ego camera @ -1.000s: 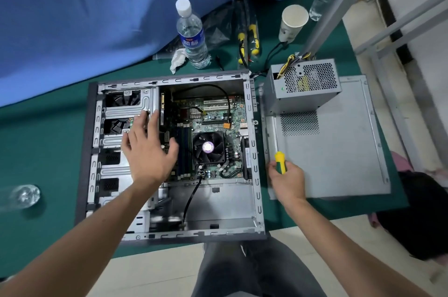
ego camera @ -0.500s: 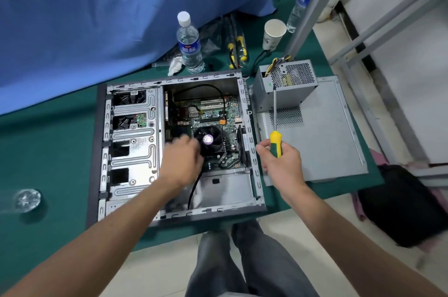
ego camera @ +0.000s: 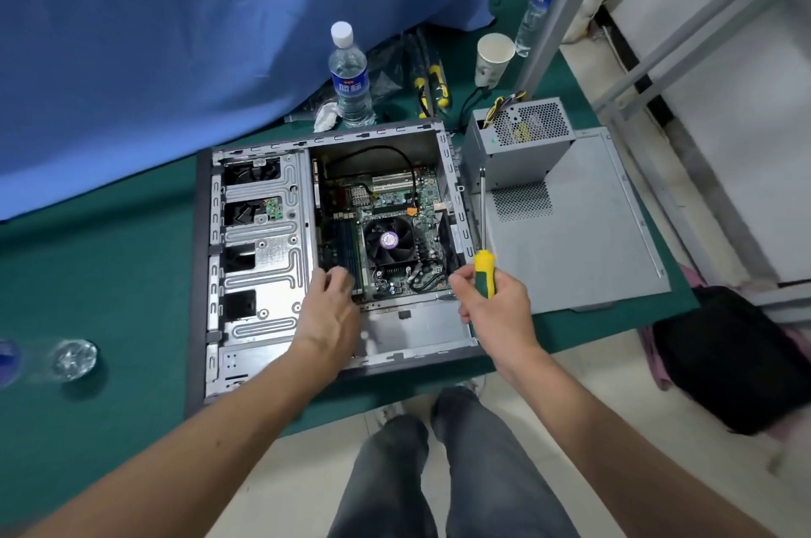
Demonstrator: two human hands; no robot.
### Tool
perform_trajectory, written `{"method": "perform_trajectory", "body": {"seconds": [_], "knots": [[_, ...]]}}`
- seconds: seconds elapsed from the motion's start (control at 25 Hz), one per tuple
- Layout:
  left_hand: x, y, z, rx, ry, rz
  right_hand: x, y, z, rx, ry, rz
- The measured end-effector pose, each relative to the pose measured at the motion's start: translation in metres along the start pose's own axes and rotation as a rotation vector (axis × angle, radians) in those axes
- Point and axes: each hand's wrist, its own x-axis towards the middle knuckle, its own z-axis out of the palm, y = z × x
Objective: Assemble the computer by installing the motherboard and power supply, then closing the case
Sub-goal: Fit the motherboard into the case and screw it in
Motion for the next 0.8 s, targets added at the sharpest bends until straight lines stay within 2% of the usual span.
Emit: {"method": "perform_trajectory", "body": {"seconds": [0.12,0.24,0.44,0.52,0.68,0.8], "knots": [[-0.001,-0.002,0.002,0.138,-0.142,0.052,-0.002,0.004,0.004,-0.008,-0.021,-0.008],[0.008,0.0,0.004,0.427,-0.24,0.069,0.007,0.004,0.007,-0.008,-0.035,-0.029],[0.019,-0.006,0.007,0.414,-0.132,0.157,0.007,0.005,0.012,-0.037,-0.041,-0.027],[0.02,-0.004,0.007,0.443,-0.152,0.186,0.01,0.002,0.014,-0.048,-0.048,-0.03],[0.03,0.0,-0.002,0.199,-0.306,0.234,0.018,-0.002,0.018,-0.108,-0.084,-0.058],[0.038,0.001,-0.005,0.004,-0.362,0.223,0.017,0.001,0.02,-0.177,-0.113,-0.087]]}}
